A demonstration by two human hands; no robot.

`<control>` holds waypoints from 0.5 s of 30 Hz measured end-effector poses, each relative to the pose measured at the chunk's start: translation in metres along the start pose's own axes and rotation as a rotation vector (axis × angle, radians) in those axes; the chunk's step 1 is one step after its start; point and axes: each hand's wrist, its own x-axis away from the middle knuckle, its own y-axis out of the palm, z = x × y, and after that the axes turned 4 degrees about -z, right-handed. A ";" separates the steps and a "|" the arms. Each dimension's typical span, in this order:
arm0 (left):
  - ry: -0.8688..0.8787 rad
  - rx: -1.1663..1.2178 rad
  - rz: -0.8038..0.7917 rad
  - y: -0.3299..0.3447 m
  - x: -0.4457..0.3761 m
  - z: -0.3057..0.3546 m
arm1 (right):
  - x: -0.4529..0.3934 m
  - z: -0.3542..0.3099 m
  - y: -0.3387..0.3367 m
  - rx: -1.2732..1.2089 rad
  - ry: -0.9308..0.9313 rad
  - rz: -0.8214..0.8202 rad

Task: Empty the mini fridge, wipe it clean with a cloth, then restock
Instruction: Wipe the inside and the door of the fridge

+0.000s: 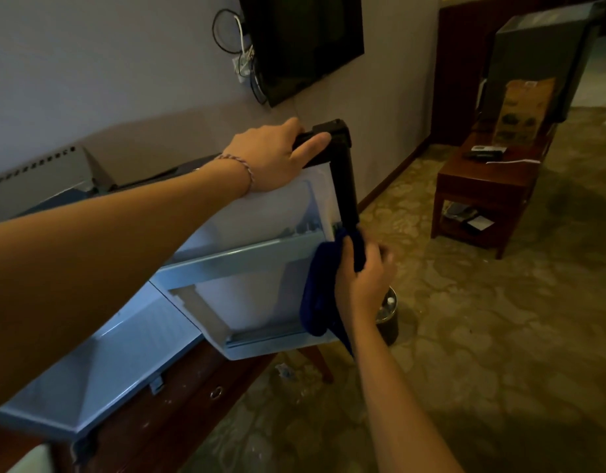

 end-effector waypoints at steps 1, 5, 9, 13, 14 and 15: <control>0.002 -0.005 0.005 0.000 0.001 0.000 | 0.005 -0.005 0.000 0.007 0.005 -0.013; 0.001 -0.018 0.012 -0.002 0.007 0.001 | 0.022 -0.016 -0.001 0.115 -0.026 -0.082; -0.005 -0.017 0.017 -0.003 0.010 0.005 | 0.015 -0.021 -0.004 0.108 -0.141 -0.051; -0.021 -0.013 0.007 -0.006 0.013 0.007 | -0.008 -0.050 -0.002 0.082 -0.306 0.019; -0.018 -0.013 0.006 -0.007 0.013 0.008 | -0.010 -0.056 0.000 0.094 -0.321 0.032; -0.016 -0.015 0.007 -0.007 0.014 0.009 | -0.011 -0.060 0.001 0.113 -0.334 0.044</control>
